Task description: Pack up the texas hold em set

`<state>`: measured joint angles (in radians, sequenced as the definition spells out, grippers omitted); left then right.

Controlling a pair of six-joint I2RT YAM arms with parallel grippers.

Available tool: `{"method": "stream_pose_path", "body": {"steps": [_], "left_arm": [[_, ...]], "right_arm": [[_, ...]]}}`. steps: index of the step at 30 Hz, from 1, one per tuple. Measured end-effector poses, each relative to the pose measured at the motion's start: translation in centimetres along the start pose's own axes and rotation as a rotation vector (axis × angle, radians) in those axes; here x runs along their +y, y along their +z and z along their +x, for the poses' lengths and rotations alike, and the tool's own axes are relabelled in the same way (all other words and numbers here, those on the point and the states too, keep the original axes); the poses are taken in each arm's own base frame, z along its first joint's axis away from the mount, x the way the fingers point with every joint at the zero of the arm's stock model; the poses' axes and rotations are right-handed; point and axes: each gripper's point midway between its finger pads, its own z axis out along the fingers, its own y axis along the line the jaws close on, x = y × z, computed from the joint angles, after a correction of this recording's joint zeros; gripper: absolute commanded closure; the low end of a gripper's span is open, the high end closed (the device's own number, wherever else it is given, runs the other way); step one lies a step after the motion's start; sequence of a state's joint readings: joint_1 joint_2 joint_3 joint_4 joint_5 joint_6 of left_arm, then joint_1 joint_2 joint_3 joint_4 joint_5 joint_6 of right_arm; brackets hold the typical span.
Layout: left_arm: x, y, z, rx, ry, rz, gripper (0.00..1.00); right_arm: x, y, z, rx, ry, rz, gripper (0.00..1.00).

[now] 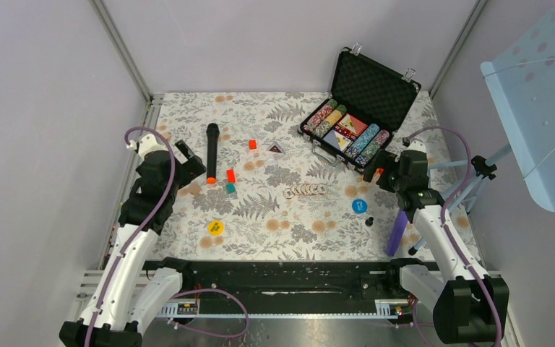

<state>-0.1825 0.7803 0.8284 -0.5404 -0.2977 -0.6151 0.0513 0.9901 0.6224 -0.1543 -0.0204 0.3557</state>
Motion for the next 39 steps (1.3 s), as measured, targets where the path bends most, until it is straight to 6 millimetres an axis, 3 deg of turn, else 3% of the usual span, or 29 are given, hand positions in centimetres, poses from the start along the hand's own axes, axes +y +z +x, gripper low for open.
{"method": "stream_pose_path", "body": {"steps": [9,15,22,39], "left_arm": [[-0.6,-1.2,1.0,0.068,0.15,0.082,0.01],[-1.2,-1.4,1.6,0.098,0.22,0.144,0.01],[-1.3,-1.6,1.7,0.096,0.255,0.162,0.01],[-1.2,-1.8,1.9,0.099,0.273,0.173,0.01]], "right_arm": [[1.8,-0.3,0.0,0.041,-0.016,-0.078,0.07],[5.7,0.4,-1.3,0.064,-0.102,-0.152,0.08],[8.8,1.1,-1.2,0.095,-0.202,-0.199,0.1],[13.3,1.5,-0.5,0.058,-0.411,-0.321,0.14]]}}
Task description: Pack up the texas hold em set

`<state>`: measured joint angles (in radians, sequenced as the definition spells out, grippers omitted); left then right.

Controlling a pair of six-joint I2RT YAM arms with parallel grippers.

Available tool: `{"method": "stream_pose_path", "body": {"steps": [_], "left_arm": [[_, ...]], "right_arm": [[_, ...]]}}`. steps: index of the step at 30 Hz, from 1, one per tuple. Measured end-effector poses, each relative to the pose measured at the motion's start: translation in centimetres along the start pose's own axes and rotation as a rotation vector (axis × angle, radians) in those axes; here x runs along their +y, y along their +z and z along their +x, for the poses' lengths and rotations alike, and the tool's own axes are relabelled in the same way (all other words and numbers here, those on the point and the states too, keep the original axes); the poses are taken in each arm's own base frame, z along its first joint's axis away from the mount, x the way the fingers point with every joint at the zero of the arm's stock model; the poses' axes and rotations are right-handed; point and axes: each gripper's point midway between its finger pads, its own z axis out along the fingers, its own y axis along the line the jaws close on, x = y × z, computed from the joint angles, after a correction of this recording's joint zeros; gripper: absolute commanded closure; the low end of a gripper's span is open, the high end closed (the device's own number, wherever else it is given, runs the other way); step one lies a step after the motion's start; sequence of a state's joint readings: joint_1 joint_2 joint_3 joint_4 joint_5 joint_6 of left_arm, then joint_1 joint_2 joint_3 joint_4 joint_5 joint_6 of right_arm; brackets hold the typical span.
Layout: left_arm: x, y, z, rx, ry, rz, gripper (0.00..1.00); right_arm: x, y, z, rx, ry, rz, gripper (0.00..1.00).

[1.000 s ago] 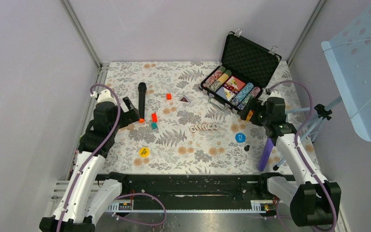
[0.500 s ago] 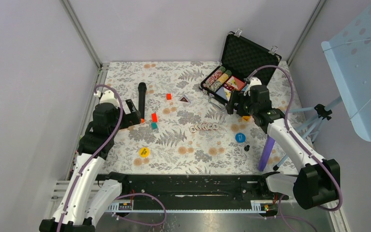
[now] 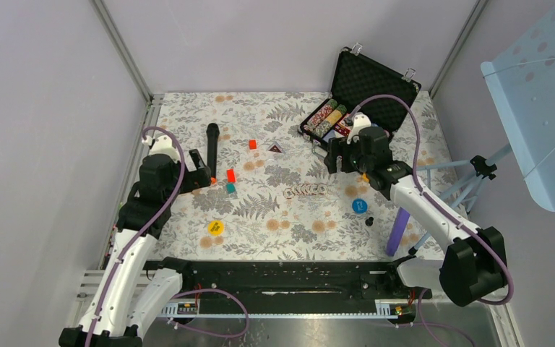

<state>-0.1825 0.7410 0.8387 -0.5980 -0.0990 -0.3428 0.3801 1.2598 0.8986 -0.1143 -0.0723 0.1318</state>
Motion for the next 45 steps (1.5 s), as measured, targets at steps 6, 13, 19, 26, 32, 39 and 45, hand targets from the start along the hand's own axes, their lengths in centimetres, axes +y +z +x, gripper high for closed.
{"method": "stream_pose_path", "body": {"steps": [6,13,19,26,32,39,45], "left_arm": [[-0.1,0.1,0.7,0.021,0.008,0.011,0.01],[-0.3,0.1,1.0,0.036,0.009,0.025,0.01],[-0.4,0.1,1.1,0.04,0.015,0.033,0.01],[-0.4,0.1,1.1,0.041,0.016,0.036,0.01],[-0.4,0.1,1.2,0.042,0.017,0.036,0.01],[-0.4,0.2,1.4,0.053,0.017,0.036,0.01],[-0.5,0.4,1.5,0.061,0.018,0.037,0.01]], "right_arm": [[1.3,0.7,0.4,0.008,-0.062,-0.033,0.14],[1.9,1.7,0.9,0.023,-0.162,-0.056,0.14],[1.8,2.8,1.2,0.042,-0.203,-0.056,0.14],[1.8,3.9,1.1,0.038,-0.236,-0.065,0.14],[3.2,5.8,-0.5,0.025,-0.286,-0.107,0.15],[5.1,8.8,-4.7,-0.027,-0.31,-0.151,0.15],[6.9,11.4,-7.3,-0.051,-0.34,-0.193,0.15]]}}
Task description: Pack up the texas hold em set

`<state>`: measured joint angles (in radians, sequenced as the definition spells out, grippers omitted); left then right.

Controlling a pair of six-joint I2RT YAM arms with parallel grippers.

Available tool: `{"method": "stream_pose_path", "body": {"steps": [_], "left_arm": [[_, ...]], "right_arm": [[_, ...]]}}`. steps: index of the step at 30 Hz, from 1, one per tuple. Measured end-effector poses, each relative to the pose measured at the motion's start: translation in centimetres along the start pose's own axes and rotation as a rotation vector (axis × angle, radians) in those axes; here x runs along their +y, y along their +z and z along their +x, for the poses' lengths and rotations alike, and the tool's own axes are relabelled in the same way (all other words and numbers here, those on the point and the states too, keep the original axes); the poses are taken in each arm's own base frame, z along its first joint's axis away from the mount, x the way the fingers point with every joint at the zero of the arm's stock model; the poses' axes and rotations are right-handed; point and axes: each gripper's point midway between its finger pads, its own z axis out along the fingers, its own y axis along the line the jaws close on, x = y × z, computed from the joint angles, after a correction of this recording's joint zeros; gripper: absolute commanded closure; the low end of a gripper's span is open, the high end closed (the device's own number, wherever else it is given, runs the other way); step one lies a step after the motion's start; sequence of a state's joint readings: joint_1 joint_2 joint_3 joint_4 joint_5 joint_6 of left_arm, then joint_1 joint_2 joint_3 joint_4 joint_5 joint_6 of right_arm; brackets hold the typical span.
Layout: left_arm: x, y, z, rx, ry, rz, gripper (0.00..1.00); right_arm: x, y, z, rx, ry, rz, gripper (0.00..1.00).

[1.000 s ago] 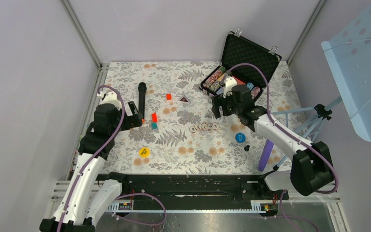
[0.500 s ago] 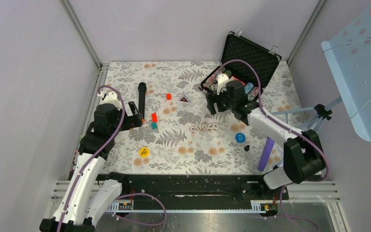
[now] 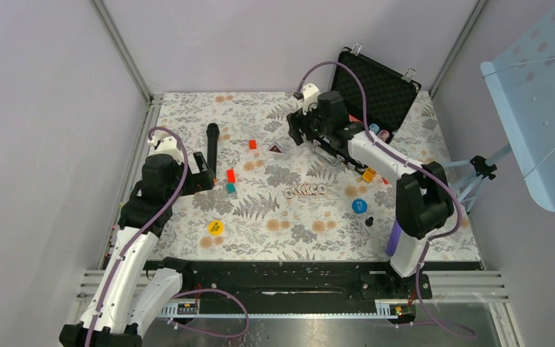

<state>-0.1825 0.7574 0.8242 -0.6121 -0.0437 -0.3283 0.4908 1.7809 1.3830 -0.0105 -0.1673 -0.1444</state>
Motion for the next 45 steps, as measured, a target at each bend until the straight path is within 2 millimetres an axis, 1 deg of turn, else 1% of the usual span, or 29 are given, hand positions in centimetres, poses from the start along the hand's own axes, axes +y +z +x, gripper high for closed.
{"method": "stream_pose_path", "body": {"steps": [3,9,12,14,17,20,24,28,34,40,45], "left_arm": [[-0.1,0.0,0.0,0.002,0.0,0.007,0.01],[-0.2,0.1,0.2,0.011,0.004,0.013,0.01],[-0.2,0.1,0.2,0.014,0.008,0.014,0.01],[-0.2,0.2,0.3,0.017,0.008,0.014,0.01],[-0.2,0.2,0.3,0.018,0.008,0.014,0.01],[-0.2,0.3,0.4,0.022,0.009,0.013,0.01],[-0.2,0.4,0.4,0.027,0.011,0.011,0.01],[-0.2,0.5,0.5,0.029,0.012,0.01,0.01],[-0.2,0.5,0.5,0.03,0.012,0.01,0.01],[-0.2,0.5,0.5,0.032,0.016,0.014,0.01],[-0.5,0.5,0.7,0.041,0.016,0.029,0.01]], "right_arm": [[0.4,1.4,-0.4,0.006,-0.036,-0.037,0.15],[1.4,3.8,0.8,0.056,-0.14,-0.15,0.16],[1.5,5.3,0.9,0.087,-0.193,-0.189,0.19],[1.4,6.4,0.8,0.102,-0.224,-0.208,0.2],[1.6,7.4,1.1,0.132,-0.259,-0.254,0.19],[2.2,7.8,1.9,0.158,-0.277,-0.304,0.19],[2.9,7.9,3.3,0.196,-0.275,-0.359,0.17],[3.4,8.3,4.1,0.215,-0.263,-0.396,0.18],[3.6,9.4,4.6,0.24,-0.246,-0.415,0.19],[3.7,10.5,4.2,0.275,-0.25,-0.412,0.21],[4.5,10.5,5.2,0.33,-0.278,-0.417,0.23]]}}
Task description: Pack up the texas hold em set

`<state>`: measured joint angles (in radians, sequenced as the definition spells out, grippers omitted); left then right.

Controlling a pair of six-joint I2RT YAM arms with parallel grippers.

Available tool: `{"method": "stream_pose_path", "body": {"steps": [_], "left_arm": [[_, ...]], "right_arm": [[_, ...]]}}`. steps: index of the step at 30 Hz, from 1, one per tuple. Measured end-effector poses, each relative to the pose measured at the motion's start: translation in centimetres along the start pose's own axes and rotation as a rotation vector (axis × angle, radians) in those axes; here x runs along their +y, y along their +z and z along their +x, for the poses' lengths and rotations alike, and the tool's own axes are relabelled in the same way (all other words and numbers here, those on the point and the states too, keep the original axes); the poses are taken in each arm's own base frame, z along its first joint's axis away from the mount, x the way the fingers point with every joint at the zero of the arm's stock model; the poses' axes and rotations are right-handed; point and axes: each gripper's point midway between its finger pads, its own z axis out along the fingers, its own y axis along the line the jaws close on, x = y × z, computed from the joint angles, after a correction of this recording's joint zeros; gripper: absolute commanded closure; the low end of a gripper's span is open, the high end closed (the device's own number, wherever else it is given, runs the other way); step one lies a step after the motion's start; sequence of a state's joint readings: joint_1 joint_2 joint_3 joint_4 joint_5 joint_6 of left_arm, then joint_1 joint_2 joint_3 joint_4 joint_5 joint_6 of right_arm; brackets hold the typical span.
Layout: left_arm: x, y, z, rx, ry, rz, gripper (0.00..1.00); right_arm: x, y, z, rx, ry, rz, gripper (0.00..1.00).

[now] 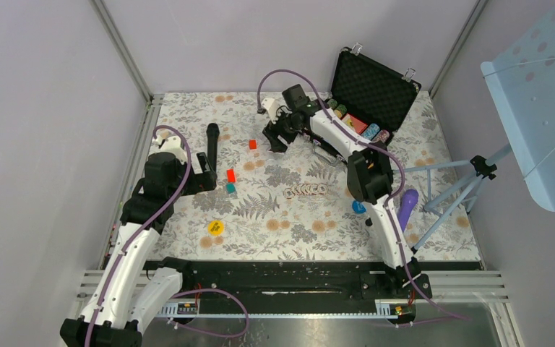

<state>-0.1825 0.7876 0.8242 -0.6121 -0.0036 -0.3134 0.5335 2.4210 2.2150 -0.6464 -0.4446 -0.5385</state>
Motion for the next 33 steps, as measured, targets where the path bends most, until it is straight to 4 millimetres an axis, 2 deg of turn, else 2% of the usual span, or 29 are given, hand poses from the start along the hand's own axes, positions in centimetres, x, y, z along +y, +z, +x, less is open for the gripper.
{"method": "stream_pose_path", "body": {"steps": [7,17,21,33], "left_arm": [[-0.2,0.0,0.1,0.004,0.0,0.011,0.01],[-0.3,0.0,0.1,0.007,0.0,0.019,0.01],[-0.4,0.0,0.1,0.007,0.0,0.021,0.01],[-0.4,0.0,0.2,0.008,0.0,0.023,0.01]], "right_arm": [[1.3,0.6,0.8,0.068,-0.044,0.003,0.32],[0.7,1.9,1.9,0.133,-0.108,0.056,0.39],[0.6,2.3,2.3,0.154,-0.127,0.068,0.46],[0.5,2.2,1.7,0.141,-0.152,0.074,0.67]]}}
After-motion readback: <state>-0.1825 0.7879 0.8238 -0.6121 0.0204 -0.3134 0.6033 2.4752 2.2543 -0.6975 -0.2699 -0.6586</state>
